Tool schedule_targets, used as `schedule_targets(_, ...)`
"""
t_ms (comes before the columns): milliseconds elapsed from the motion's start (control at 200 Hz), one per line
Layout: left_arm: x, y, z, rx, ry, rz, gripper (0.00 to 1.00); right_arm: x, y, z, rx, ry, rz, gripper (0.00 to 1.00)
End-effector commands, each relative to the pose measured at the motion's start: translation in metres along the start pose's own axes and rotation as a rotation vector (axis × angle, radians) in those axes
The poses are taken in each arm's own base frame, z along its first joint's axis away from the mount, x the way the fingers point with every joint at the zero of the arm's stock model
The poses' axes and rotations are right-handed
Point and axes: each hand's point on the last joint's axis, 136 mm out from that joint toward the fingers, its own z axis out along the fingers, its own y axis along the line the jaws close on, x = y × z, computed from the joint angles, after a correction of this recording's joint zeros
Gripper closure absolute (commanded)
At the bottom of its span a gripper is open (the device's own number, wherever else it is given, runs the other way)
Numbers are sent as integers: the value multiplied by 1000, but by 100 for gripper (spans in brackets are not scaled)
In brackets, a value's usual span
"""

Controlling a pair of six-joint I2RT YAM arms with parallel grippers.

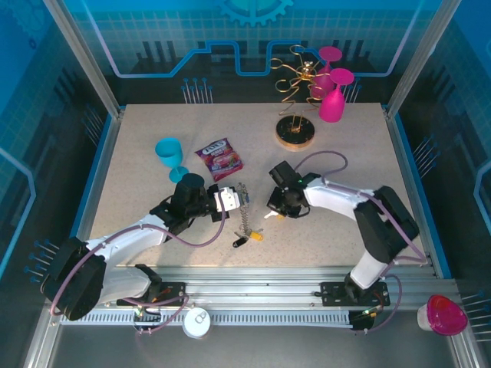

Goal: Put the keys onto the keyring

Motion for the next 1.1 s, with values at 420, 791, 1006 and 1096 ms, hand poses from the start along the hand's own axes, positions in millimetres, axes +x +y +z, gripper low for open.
schedule_targets(420, -2, -7, 1, 31, -25, 15, 100, 83, -23, -25, -94, 390, -853, 100)
schedule_targets(791, 0, -10, 2, 43, -23, 12, 100, 76, -28, -6, -77, 414, -805, 100)
schedule_targets(1006, 1, -10, 3, 44, -24, 11, 100, 80, -25, -2, -116, 428, -766, 84)
schedule_targets(1096, 1, -11, 4, 47, -26, 8, 100, 79, -21, -2, -136, 417, -759, 79)
